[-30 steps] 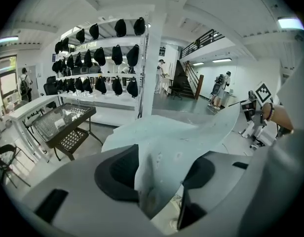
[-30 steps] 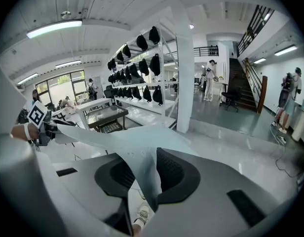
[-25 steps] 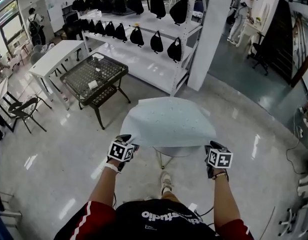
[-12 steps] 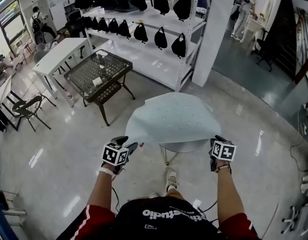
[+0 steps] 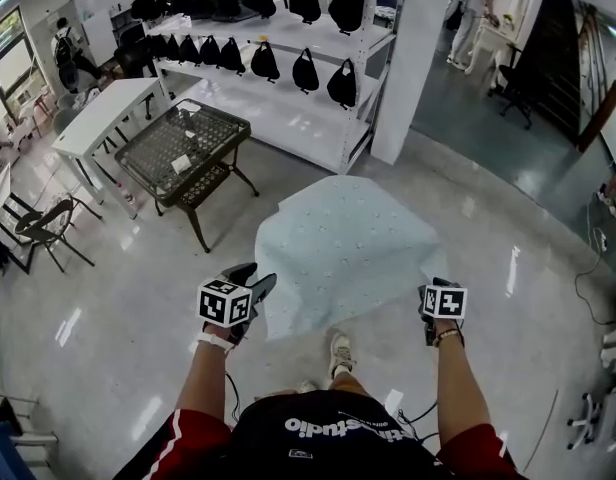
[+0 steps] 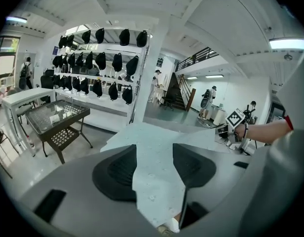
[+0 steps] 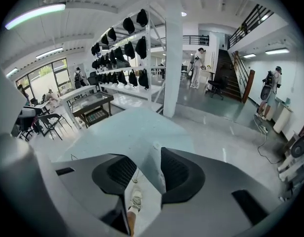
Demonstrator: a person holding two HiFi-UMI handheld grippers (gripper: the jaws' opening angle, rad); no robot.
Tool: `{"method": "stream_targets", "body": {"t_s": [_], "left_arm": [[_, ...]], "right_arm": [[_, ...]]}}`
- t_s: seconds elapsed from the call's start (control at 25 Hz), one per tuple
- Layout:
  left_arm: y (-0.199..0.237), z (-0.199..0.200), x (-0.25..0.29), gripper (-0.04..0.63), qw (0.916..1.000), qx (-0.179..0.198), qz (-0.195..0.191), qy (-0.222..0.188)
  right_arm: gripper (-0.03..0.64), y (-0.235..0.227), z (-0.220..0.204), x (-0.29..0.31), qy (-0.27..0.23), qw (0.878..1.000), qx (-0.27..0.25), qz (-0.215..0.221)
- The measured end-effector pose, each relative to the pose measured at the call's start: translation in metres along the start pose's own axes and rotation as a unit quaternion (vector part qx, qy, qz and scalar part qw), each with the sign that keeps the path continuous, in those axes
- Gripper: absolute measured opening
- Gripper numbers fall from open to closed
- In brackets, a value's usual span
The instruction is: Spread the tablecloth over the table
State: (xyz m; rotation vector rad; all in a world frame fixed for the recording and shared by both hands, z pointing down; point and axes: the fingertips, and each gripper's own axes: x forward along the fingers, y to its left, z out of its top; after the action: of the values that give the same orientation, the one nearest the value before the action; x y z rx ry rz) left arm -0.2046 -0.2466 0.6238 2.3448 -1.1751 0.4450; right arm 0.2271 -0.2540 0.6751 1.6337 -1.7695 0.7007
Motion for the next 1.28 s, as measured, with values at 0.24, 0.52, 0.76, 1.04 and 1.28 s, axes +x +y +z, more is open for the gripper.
{"method": "stream_targets", "body": {"t_s": [0.24,0.52,0.76,1.04,1.28], "left_arm": [[-0.024,0.011,0.016,0.241,0.9996,0.012,-0.025,-0.004],[-0.045,0.026,0.03,0.241,0.9984,0.017,-0.049,-0.025],[-0.057,0.036,0.03,0.239,0.9976,0.008,-0.055,-0.04],[-0.068,0.052,0.03,0.239,0.9969,-0.002,-0.052,-0.059],[-0.074,0.078,0.021,0.239,0.9958,-0.007,-0.036,-0.085]], "right_arm": [[0.184,-0.04,-0.031,-0.023,0.011,0.998,0.052,-0.03],[0.143,-0.09,-0.036,-0.062,-0.038,0.989,0.114,-0.08],[0.141,-0.079,-0.029,-0.082,-0.063,0.989,0.122,-0.057],[0.141,-0.06,0.012,-0.093,-0.102,0.987,0.124,-0.013],[0.138,-0.025,0.075,-0.105,-0.161,0.979,0.115,0.058]]}}
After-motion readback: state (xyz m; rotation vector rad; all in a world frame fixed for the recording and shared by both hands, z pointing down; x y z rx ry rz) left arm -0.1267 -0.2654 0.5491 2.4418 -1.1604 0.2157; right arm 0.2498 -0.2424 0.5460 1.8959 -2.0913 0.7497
